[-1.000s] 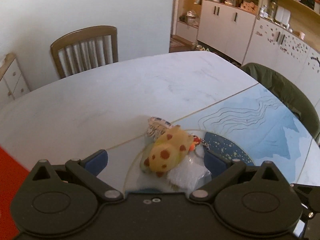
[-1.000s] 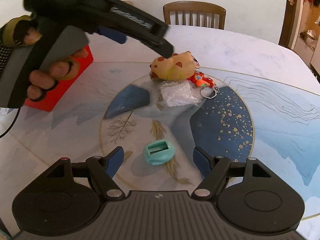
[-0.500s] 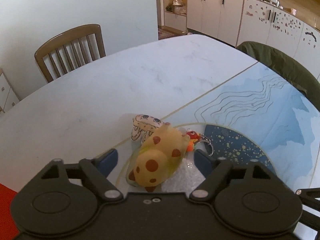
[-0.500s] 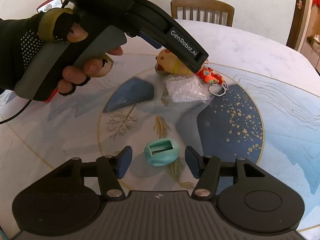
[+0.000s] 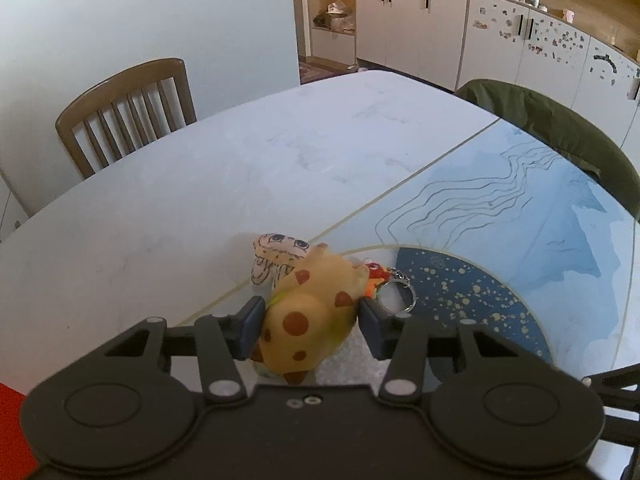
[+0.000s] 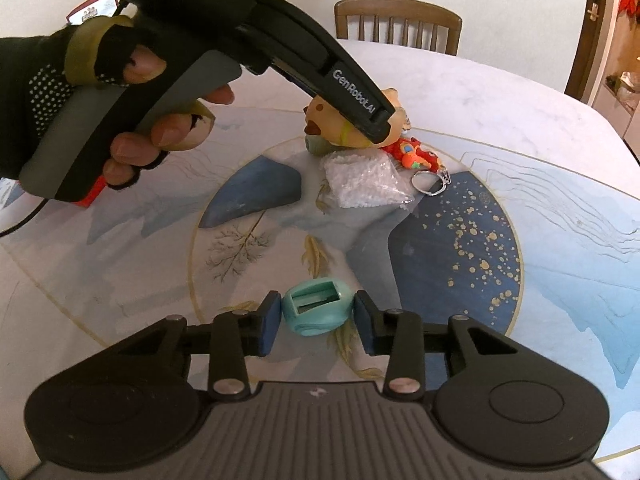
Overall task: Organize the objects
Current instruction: 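Grasp the spotted giraffe plush with the left tool while the right grasps the teal clip, then carry the giraffe plush and teal clip over the red-edged box with both tools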
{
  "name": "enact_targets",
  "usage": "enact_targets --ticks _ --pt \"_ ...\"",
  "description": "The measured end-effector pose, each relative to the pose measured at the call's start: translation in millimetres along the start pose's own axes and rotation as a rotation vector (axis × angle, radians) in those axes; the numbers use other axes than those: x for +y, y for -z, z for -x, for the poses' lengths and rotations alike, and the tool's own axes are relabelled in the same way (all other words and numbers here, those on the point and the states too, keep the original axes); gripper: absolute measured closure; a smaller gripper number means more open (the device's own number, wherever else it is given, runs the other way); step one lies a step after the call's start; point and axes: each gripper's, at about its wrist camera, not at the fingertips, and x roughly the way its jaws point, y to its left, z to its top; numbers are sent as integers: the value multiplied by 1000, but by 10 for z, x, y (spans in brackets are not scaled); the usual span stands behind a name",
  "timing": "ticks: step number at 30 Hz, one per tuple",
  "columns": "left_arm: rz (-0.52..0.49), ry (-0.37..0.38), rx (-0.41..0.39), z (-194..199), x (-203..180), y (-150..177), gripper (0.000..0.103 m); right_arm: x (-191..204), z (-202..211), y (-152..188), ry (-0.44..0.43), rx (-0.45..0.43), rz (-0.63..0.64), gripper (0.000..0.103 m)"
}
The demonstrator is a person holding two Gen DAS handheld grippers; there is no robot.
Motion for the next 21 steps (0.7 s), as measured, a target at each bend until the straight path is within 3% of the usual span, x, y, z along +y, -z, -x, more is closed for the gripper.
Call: enact_targets --ticks 21 --pt "166 4 -62 1009 444 202 54 321 615 -493 -45 -125 -12 64"
